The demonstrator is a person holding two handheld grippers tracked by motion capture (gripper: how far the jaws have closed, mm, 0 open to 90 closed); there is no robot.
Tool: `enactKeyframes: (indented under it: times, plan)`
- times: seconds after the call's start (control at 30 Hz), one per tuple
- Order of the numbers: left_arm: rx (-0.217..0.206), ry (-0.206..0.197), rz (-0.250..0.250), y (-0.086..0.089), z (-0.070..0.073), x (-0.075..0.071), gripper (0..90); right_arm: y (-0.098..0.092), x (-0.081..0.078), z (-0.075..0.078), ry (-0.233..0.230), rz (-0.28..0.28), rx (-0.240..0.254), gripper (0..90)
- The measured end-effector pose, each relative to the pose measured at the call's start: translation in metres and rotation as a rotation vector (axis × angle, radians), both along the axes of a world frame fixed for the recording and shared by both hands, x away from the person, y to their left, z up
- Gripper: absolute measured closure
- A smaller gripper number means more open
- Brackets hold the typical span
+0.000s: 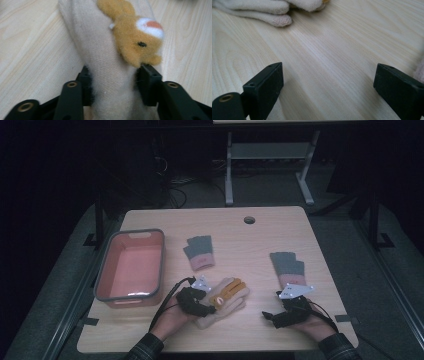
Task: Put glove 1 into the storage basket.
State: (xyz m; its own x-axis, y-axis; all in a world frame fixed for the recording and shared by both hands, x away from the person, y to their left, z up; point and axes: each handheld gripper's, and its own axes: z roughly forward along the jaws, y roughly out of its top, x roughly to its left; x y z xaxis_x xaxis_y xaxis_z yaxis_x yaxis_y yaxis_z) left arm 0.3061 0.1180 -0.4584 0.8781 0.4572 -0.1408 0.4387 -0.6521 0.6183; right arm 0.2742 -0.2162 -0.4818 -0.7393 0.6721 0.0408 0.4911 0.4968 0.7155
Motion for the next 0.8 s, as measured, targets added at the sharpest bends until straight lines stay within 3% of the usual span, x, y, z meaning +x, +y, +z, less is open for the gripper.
enactKeyframes:
  times: [0.07, 0.27, 0.57, 0.8]
  plan:
    - [0.012, 0.004, -0.02, 0.002, 0.001, 0.002, 60.5, 0.0, 0.0, 0.0, 0.0, 0.0, 0.0, 8.7]
    - [-0.02, 0.048, 0.002, 0.005, 0.0, 0.002, 70.9, 0.0, 0.0, 0.0, 0.0, 0.0, 0.0, 8.7]
    - [-0.068, 0.075, -0.001, 0.01, 0.002, 0.004, 73.9, 0.0, 0.0, 0.0, 0.0, 0.0, 0.0, 8.7]
    - [-0.1, 0.078, -0.005, 0.009, 0.014, 0.004, 74.6, 0.0, 0.0, 0.0, 0.0, 0.0, 0.0, 8.7]
